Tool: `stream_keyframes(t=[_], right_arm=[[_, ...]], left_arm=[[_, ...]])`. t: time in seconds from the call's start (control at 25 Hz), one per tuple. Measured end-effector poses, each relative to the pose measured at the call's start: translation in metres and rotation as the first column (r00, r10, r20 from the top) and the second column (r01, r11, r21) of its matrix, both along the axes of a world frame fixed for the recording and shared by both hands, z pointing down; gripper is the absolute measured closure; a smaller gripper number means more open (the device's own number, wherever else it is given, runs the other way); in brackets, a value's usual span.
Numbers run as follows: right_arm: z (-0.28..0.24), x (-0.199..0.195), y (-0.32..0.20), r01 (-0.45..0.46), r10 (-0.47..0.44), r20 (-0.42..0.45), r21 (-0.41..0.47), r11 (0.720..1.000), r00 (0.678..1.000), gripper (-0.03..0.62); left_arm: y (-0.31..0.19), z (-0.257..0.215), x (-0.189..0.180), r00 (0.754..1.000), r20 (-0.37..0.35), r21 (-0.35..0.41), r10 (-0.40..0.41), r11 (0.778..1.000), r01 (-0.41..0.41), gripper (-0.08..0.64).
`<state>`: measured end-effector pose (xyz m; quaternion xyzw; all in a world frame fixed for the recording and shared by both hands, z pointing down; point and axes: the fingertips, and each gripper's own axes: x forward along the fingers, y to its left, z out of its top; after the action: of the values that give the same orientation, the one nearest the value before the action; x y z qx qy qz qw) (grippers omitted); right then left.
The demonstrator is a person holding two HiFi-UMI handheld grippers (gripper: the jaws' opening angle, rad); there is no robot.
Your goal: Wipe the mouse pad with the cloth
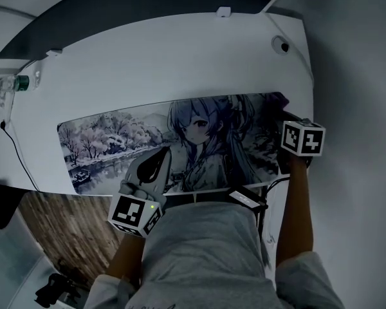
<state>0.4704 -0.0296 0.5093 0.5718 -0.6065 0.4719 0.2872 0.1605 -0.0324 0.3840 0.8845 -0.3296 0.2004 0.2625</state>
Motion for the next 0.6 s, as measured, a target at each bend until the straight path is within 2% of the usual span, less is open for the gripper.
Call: stream_keyframes(t=[0.24, 0.4, 0.48, 0.6], right_arm=[[-0.002, 0.000, 0.003, -0.009, 0.008, 0.072, 0.016, 1.000, 0.997, 0.500], [-0.001, 0.002, 0.002, -0.015, 0.013, 0.097, 0.017, 1.000, 0.995, 0.500], [0.000, 0.000, 0.002, -0.008, 0.008, 0.089, 0.006, 1.000, 0.996, 0.500], [0.001, -0.003, 0.000, 0.009, -0.009, 0.031, -0.015, 1.000, 0.999, 0.500]], left_arm=[[0.012, -0.008, -0.004, 0.999, 0.011, 0.027, -0.047, 0.999, 0.047, 0.546], [0.010, -0.003, -0.011, 0.997, -0.033, 0.000, -0.072, 0.997, 0.072, 0.546], [0.008, -0.002, -0.018, 0.997, -0.031, -0.005, -0.067, 0.998, 0.066, 0.546], [0.003, -0.002, -0.028, 0.999, -0.024, -0.003, -0.036, 0.999, 0.036, 0.546]])
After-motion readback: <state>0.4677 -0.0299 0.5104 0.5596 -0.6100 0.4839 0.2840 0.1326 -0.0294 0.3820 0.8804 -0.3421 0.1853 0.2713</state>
